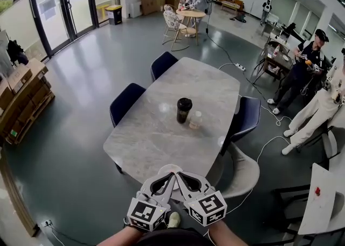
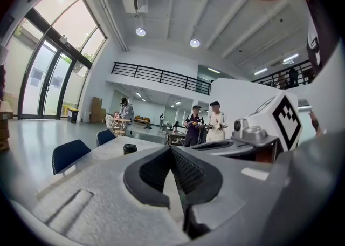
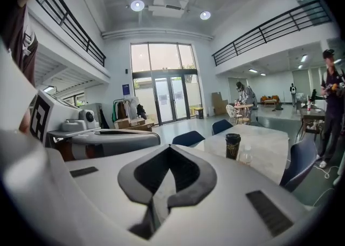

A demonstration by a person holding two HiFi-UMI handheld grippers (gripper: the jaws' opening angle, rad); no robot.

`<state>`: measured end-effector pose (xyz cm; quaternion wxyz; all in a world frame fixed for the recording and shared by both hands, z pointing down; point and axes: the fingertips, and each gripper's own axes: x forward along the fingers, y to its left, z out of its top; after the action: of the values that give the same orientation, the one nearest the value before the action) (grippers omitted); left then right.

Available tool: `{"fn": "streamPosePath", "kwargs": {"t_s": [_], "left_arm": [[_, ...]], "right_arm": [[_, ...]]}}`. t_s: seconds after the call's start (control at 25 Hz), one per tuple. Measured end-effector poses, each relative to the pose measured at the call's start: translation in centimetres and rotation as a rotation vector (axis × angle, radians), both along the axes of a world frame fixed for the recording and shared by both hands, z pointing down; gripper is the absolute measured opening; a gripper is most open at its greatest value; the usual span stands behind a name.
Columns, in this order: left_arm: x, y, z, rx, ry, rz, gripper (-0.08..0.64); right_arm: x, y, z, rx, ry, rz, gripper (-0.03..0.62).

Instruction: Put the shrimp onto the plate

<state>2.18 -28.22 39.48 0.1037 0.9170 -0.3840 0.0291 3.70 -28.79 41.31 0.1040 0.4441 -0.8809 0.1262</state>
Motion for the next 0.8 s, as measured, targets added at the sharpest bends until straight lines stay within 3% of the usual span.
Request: {"fn": "streamPosePath", "kwargs": {"t_s": [0.28, 0.8], "left_arm": [[-0.3, 1.0, -3.9, 0.063, 0.016, -0.022, 0.008], [-0.1, 2.6, -5.1, 0.102, 0.014, -0.046, 0.008]], "right_arm": [[1.0, 0.8, -4.8, 0.12, -0.03, 0.016, 0.0], [1.0, 2.4, -6.0, 0.162, -0.003, 0.0, 0.0]]}}
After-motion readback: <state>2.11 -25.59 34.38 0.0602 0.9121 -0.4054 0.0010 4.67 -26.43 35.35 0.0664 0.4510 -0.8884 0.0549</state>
